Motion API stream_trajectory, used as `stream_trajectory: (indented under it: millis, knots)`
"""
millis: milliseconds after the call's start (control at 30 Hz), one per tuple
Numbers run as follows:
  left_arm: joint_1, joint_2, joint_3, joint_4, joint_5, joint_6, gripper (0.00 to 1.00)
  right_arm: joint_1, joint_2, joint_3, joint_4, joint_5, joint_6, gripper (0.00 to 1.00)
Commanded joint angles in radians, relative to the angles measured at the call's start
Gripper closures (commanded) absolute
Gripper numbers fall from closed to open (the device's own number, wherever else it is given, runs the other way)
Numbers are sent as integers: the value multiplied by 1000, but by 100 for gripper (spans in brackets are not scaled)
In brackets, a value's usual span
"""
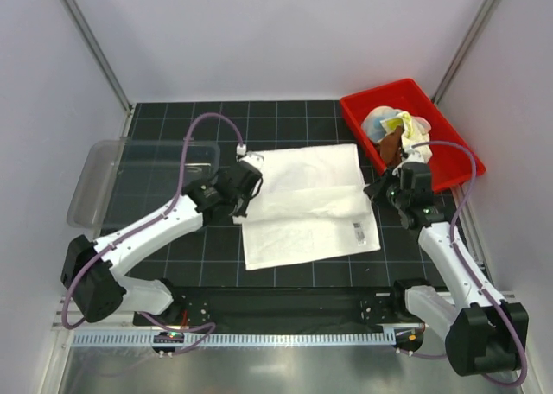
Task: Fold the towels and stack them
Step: Fold the towel
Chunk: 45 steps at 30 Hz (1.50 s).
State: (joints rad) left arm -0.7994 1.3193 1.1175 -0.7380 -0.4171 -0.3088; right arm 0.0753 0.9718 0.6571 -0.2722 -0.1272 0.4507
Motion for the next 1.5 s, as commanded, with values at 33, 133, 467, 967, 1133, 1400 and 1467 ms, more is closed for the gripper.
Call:
stream_trajectory:
  millis: [33, 133, 467, 967, 1133, 1400, 1467]
  knots:
    - [-27, -20, -114, 46, 112, -108, 100, -5, -42, -71, 16, 3, 10, 99]
    - [-55, -31, -154, 97, 118, -133, 100, -5, -42, -73, 24, 21, 3, 99]
    - [-63, -43, -18, 49, 89, -159, 100, -5, 7, 113, -27, 123, -60, 99]
    - [-193, -9, -199, 108, 51, -277, 100, -5, -58, -71, -25, 234, -27, 99]
    - [-196, -2, -196, 74, 52, -288, 100, -5, -67, -50, -45, 307, -24, 99]
    - [-247, -46, -180, 9, 67, -323, 97, -3, -137, -45, -142, 330, 36, 78]
    - [-256, -52, -176, -11, 95, -320, 85, -5, -150, -33, -199, 354, 57, 68]
